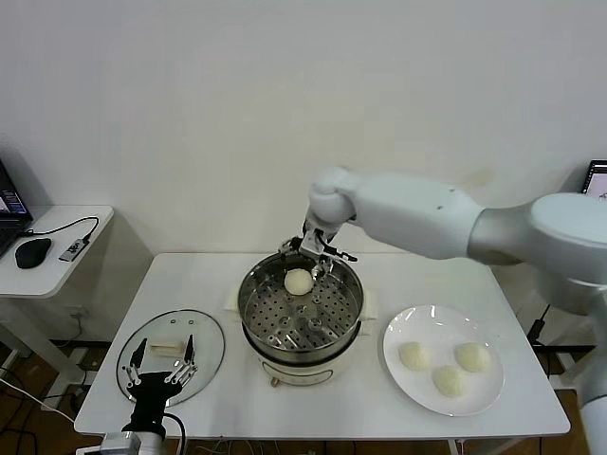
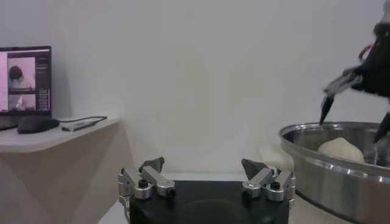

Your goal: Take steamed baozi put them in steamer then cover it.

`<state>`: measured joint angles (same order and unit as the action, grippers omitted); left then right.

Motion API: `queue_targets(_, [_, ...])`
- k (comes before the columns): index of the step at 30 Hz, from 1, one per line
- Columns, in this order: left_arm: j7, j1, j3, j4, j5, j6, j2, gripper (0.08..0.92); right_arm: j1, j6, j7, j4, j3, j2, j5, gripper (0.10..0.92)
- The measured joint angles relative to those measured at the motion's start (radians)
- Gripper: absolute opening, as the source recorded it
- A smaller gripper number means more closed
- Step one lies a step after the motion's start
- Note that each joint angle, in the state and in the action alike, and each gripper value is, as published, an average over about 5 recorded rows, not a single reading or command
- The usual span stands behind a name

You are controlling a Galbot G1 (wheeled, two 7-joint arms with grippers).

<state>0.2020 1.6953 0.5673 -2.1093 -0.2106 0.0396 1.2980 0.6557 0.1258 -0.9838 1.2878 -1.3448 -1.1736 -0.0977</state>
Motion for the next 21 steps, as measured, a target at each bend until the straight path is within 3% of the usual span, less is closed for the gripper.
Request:
queue_targets(11, [0.007, -0.003, -0.008, -0.007, 0.026, -0.05, -0.019, 0.823, 0.155, -0.392, 0.018, 0.338, -0.057, 0.313, -0.233, 0.823])
queue_targets(21, [0.014, -0.001, -0.005, 0.004, 0.039, -0.063, -0.028, 0.823, 0.142, -0.554, 0.015, 0.534, -0.091, 0.6, -0.245, 0.823])
